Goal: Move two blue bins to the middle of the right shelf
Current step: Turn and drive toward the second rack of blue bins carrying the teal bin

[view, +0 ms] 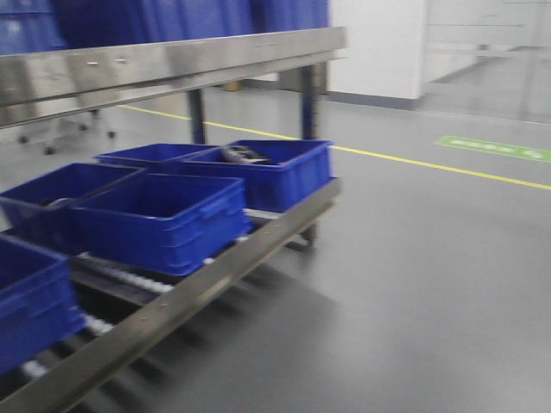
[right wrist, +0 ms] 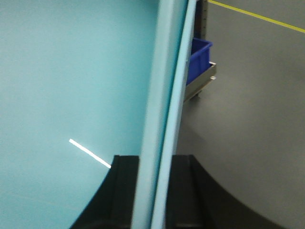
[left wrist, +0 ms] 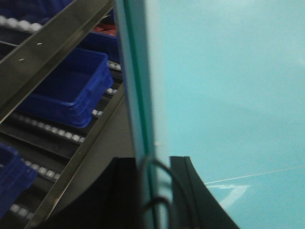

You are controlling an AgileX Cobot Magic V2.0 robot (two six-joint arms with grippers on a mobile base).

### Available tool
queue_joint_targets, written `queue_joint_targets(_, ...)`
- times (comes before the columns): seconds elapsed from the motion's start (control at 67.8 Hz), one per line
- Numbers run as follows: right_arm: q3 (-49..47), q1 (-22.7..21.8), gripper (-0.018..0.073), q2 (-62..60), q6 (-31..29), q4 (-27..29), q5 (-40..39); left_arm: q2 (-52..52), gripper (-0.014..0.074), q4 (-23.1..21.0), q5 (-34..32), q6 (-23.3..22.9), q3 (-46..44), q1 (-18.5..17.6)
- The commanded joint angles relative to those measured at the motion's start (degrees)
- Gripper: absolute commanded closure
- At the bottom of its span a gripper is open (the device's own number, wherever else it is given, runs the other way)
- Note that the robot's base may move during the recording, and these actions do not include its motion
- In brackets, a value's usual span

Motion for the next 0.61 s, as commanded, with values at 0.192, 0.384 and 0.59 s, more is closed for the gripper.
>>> queue_joint_targets(0.192, -1.02, 0.1, 0.0713, -0.85, -0.53, -0.52, -5.66, -1.33, 0.0707, -0.21, -4.25, 0.62, -1.05, -0.24)
queue_joint_targets(0.384, -1.02, 0.1, 0.0713, -0.85, -0.53, -0.52, -5.66, -1.33, 0.0707, -0.21, -4.25, 0.62, -1.05, -0.24)
queue_joint_targets(0.59, -1.02, 0.1, 0.0713, -0.85, -0.53, -0.52, -5.66, -1.33, 0.0707, -0.21, -4.25, 0.62, -1.05, -0.24)
